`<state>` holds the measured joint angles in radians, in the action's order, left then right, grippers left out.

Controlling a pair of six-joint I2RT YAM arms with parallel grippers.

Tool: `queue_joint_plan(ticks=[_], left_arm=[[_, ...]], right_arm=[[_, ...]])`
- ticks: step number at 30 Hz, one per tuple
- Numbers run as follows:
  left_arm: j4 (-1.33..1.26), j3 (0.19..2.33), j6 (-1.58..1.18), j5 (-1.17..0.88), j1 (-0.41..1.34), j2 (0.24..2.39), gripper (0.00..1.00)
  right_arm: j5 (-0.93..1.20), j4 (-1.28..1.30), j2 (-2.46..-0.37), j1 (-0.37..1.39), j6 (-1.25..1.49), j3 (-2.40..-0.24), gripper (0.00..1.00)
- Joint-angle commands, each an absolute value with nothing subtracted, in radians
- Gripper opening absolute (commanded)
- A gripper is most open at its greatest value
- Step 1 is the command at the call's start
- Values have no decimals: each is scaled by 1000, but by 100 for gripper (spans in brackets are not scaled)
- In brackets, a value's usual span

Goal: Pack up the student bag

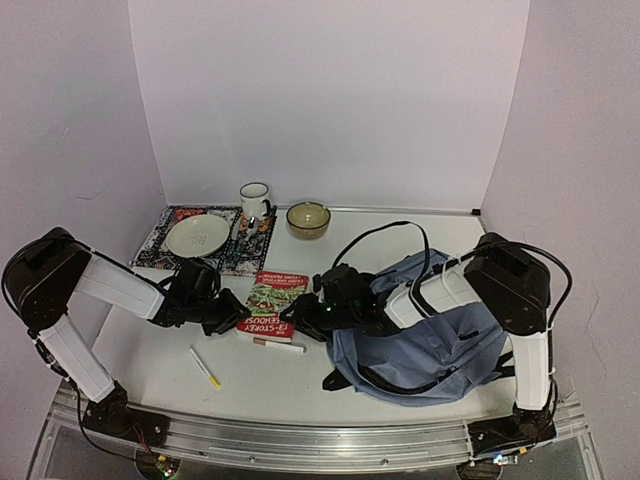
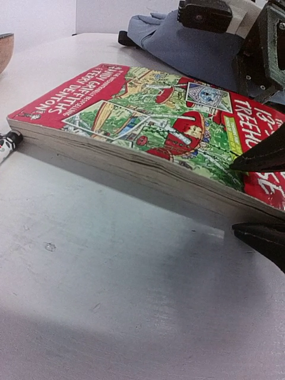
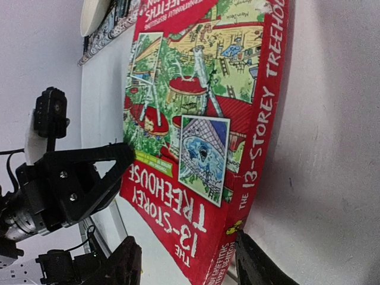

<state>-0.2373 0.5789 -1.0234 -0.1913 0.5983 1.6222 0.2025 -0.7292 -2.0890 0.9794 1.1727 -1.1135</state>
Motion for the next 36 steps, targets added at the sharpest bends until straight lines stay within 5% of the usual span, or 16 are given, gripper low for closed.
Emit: queue_joint_plan(ticks=[1,12,21,27,36], left_arm=[[-260,567,-1059,-334,646,1630,31],[-300,554,-1088,-350,660,1657,19],[-351,540,-1124,-369,663,1684,11],[-372,543,-1141,-365,689,1711,8],[-388,558,-1153,-359,711,1710,6]], right_arm=[[229,-802,-2110,993,1193,-1194,54],[70,-517,-2089,992,1155,-1223,68],[404,-1144,-2097,980,1149,-1169,62],[514,-1340,-2070,968,1171,-1202,56],[406,-957,-2086,971,1131,-1232,51]])
